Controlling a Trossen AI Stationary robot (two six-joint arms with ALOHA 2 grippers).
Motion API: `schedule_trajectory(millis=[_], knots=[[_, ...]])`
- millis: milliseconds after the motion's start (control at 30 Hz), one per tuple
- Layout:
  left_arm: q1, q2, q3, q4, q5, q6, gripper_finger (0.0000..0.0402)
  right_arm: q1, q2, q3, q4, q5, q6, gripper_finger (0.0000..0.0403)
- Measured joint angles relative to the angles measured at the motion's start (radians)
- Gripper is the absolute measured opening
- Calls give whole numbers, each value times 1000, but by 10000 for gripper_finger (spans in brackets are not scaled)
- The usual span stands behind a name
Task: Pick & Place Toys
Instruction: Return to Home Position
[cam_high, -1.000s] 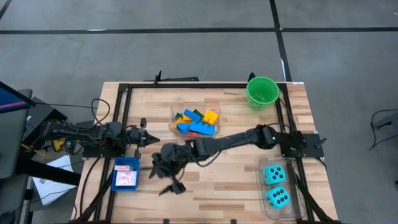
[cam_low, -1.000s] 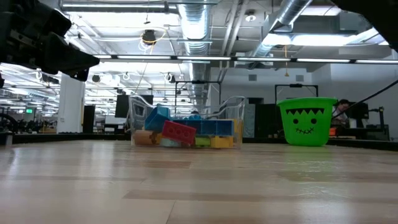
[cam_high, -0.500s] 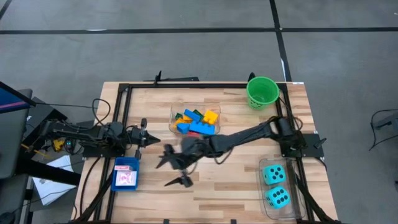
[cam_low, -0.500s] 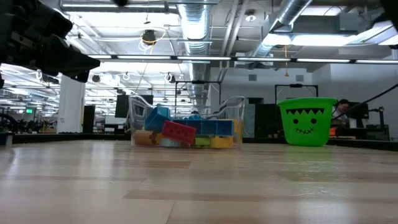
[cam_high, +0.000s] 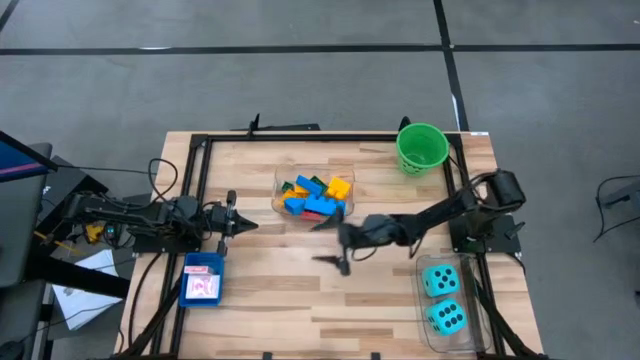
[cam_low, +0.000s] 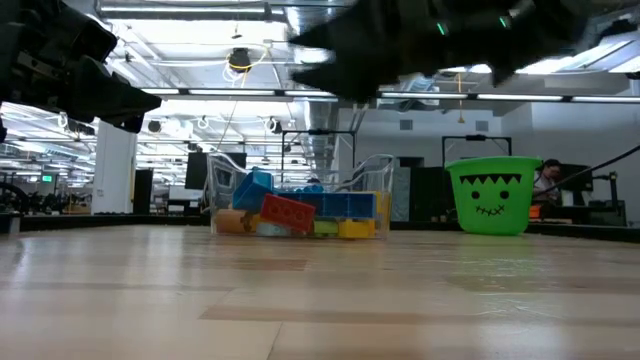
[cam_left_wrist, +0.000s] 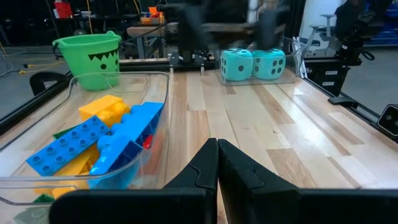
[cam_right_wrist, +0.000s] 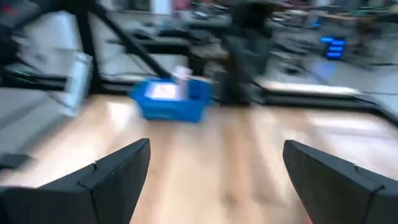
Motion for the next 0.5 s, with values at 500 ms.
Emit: schedule_trajectory(millis=[500], knots=[[0, 0, 0, 0, 0, 0, 3, -10, -467, -551, 126, 25, 4, 359]])
